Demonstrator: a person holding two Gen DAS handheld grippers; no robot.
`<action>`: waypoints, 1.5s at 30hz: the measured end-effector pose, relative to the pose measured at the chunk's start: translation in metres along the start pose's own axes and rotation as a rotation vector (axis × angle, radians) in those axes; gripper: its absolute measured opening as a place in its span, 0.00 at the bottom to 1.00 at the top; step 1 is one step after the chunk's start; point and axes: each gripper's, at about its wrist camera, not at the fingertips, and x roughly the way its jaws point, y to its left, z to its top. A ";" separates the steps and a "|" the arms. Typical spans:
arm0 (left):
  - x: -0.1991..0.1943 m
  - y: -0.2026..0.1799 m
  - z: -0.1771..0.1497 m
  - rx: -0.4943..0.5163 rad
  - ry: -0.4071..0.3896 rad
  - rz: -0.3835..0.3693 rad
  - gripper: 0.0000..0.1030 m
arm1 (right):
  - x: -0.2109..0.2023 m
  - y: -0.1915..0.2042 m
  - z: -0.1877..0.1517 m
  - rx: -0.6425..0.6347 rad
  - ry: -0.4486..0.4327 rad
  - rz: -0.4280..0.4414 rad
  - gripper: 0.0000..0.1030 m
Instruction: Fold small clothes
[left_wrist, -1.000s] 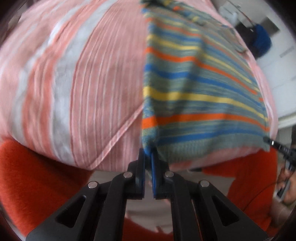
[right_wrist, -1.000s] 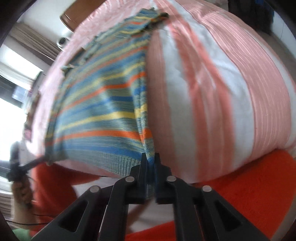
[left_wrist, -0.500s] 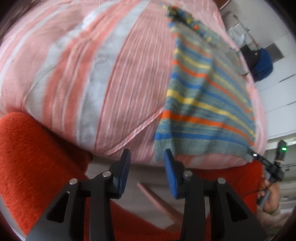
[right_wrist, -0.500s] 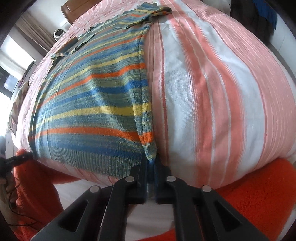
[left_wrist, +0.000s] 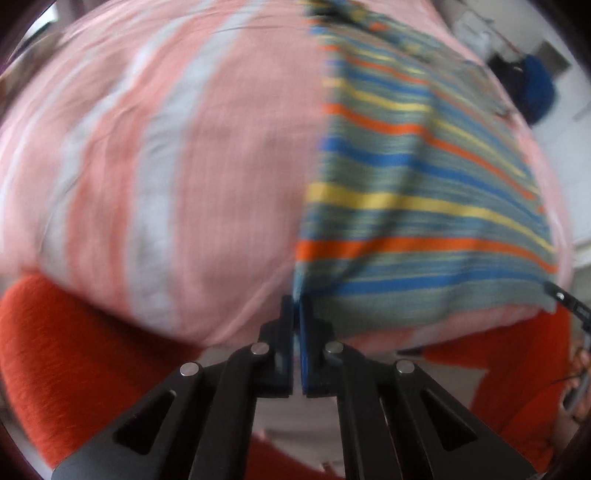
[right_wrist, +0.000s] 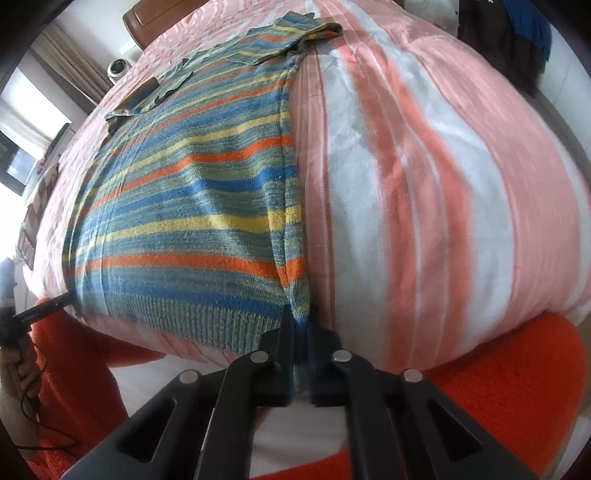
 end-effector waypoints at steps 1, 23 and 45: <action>0.004 0.009 0.000 -0.033 0.020 -0.023 0.00 | 0.002 0.000 0.000 -0.001 0.006 -0.003 0.05; -0.041 0.037 -0.013 -0.031 -0.059 0.115 0.36 | 0.003 -0.016 -0.010 0.040 0.058 0.016 0.16; -0.040 0.006 0.022 -0.132 -0.557 0.162 0.91 | 0.045 0.094 0.233 -0.596 -0.181 -0.096 0.51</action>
